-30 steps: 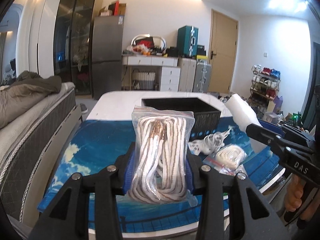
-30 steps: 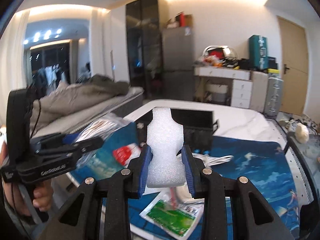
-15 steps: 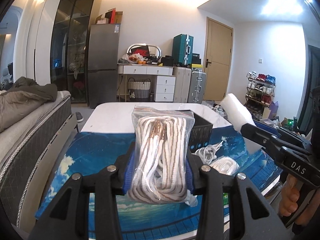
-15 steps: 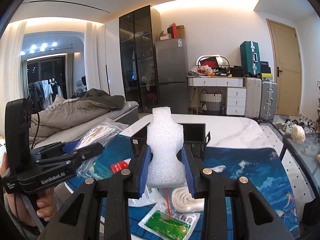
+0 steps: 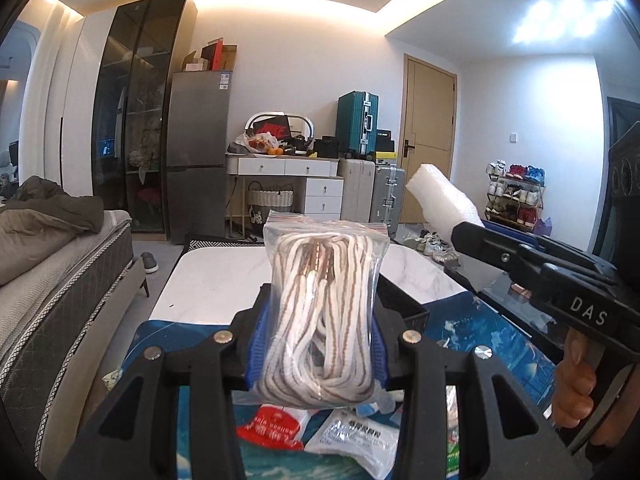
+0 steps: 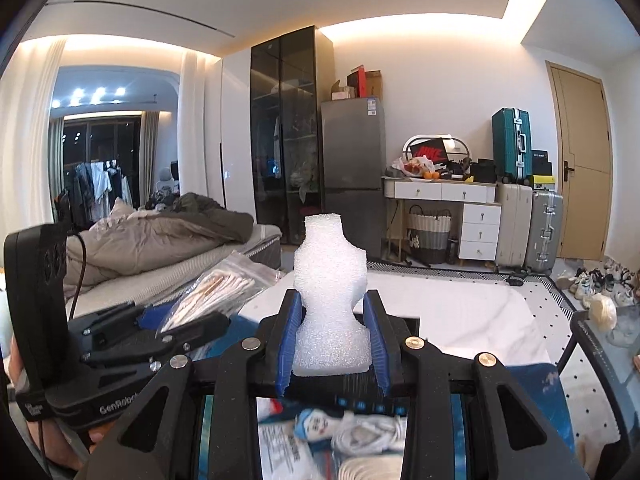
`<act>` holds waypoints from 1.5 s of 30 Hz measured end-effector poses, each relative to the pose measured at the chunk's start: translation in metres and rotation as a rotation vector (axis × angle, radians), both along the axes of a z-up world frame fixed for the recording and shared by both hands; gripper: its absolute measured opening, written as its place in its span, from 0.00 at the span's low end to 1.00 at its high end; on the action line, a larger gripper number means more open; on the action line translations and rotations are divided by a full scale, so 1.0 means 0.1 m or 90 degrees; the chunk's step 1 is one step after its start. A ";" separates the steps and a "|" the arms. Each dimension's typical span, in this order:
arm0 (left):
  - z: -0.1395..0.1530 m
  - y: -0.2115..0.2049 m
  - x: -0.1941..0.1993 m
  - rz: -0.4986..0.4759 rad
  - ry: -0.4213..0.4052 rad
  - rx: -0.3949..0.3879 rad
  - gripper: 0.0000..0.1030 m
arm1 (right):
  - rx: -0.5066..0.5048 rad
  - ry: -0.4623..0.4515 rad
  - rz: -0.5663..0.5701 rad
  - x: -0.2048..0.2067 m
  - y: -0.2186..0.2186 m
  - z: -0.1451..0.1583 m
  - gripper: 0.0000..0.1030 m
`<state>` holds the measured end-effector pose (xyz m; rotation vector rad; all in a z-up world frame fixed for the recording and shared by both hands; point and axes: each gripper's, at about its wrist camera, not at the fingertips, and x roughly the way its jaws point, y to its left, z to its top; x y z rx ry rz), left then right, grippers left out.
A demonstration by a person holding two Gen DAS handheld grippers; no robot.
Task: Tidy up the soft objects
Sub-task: 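Lower the rope bag into the black box with the left tool while the right tool drops the foam in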
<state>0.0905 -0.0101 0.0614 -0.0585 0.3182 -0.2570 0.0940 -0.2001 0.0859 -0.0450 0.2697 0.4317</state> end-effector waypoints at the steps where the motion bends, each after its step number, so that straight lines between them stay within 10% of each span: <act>1: 0.01 0.00 0.05 -0.004 -0.001 -0.005 0.39 | 0.003 -0.001 -0.002 0.05 0.01 0.03 0.31; 22: -0.31 -0.31 1.20 -0.039 0.195 0.014 0.39 | -0.027 0.231 -0.048 1.74 0.09 -0.42 0.31; 45: -0.37 -0.35 1.32 -0.019 0.219 0.041 0.44 | -0.067 0.303 -0.043 1.87 0.13 -0.88 0.38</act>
